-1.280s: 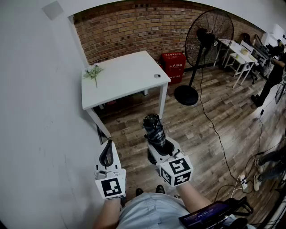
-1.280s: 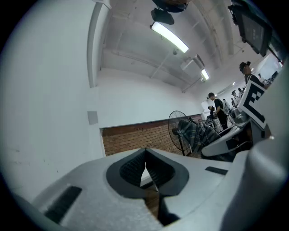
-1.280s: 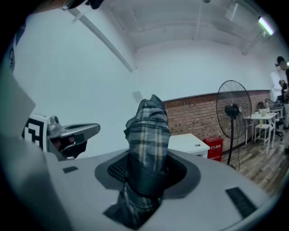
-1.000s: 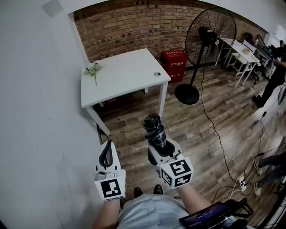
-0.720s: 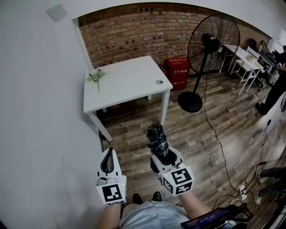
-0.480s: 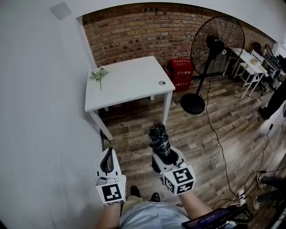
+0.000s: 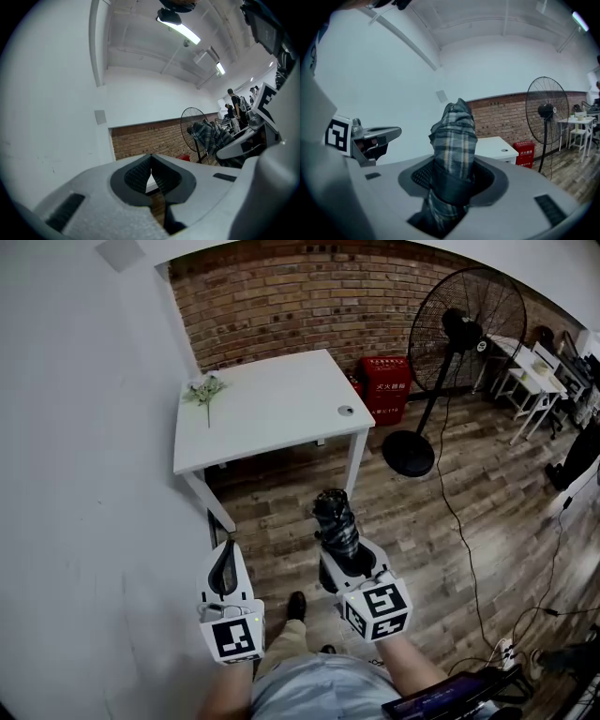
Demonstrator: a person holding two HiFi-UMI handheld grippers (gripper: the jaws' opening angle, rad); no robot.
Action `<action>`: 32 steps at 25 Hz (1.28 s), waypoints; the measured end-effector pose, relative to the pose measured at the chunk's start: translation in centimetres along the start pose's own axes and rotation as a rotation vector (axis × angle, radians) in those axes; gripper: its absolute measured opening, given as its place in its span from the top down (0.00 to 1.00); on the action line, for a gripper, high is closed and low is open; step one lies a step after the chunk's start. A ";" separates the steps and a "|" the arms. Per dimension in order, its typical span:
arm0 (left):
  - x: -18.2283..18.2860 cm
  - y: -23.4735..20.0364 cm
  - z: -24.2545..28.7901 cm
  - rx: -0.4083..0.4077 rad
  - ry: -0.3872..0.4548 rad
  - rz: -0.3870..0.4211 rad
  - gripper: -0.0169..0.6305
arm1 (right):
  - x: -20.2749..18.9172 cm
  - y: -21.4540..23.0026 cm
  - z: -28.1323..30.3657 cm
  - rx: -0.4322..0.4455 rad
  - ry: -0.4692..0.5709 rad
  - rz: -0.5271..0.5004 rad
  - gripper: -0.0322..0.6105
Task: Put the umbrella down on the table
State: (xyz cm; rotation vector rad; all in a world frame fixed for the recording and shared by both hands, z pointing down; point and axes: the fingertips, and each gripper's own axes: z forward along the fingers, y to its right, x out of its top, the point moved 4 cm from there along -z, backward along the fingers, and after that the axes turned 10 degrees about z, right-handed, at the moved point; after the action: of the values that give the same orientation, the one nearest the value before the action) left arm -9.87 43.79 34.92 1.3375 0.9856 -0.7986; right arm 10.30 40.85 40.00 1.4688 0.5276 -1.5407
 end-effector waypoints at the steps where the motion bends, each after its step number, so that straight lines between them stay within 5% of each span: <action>1: -0.4 -0.4 1.1 -0.003 0.000 -0.003 0.96 | 0.1 0.2 1.1 -0.004 -0.004 -0.001 0.66; 16: -3.9 -7.8 18.4 -0.054 0.051 -0.019 0.96 | 4.8 3.9 17.7 -0.085 0.011 -0.019 0.66; 32: -4.5 -12.1 29.6 -0.093 0.153 0.009 0.96 | 10.1 6.7 26.3 -0.180 0.068 -0.080 0.66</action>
State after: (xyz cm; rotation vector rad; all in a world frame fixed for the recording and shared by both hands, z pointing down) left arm -19.18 12.91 33.19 1.3356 1.1226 -0.6429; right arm 2.70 12.98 37.56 1.3790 0.7535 -1.4678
